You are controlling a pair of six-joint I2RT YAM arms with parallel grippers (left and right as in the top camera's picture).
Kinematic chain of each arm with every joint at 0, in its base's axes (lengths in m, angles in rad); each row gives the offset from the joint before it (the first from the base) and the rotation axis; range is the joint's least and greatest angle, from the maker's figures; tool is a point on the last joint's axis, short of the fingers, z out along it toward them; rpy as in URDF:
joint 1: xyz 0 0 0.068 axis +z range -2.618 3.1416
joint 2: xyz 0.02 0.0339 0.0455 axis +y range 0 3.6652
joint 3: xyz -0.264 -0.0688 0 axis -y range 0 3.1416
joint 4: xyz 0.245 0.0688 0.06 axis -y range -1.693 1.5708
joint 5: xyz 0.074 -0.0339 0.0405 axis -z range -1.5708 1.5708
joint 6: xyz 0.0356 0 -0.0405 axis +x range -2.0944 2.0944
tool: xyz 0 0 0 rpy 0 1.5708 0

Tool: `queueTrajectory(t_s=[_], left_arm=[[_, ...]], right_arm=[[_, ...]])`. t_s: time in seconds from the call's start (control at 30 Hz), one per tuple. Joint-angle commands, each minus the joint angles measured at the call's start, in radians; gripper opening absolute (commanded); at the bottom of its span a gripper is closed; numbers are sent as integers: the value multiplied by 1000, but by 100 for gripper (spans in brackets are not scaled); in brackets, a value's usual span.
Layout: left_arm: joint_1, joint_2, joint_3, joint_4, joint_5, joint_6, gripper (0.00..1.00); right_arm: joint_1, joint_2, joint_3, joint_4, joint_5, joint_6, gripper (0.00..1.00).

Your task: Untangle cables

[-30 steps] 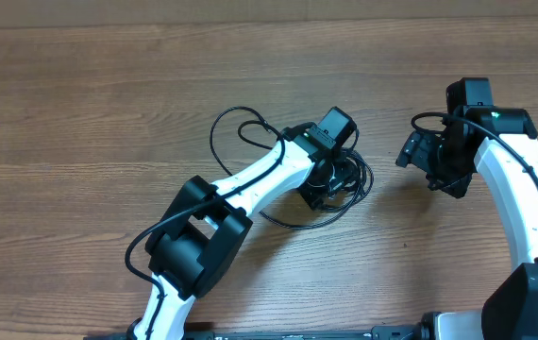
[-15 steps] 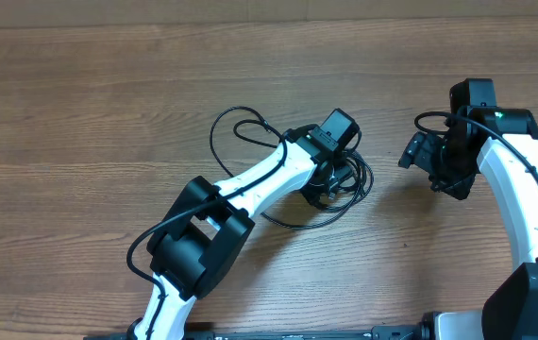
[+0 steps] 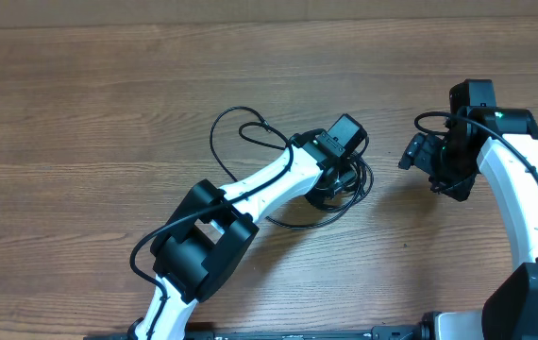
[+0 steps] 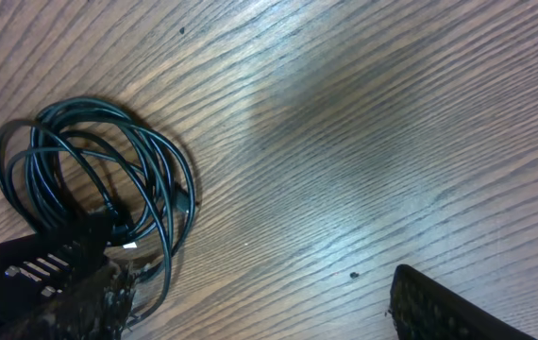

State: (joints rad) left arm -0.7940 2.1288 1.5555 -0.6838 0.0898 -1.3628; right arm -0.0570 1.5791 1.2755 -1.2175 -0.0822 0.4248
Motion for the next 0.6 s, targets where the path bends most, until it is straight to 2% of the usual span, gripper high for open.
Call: queueTrajectory(t_s=[0.0,0.4,0.57], left_arm=[[-8,10,-5,2,-50,-14,58],[-13,10,-38,21,-75,-14,56],[-14,10,-39,30,-71,-13,52]], right_arm=[[-4,-12,28,-1,-10,-11,85],[-4,-12,28,-4,-10,-11,85],[-4,-12,27,-5,-10,-11,85]])
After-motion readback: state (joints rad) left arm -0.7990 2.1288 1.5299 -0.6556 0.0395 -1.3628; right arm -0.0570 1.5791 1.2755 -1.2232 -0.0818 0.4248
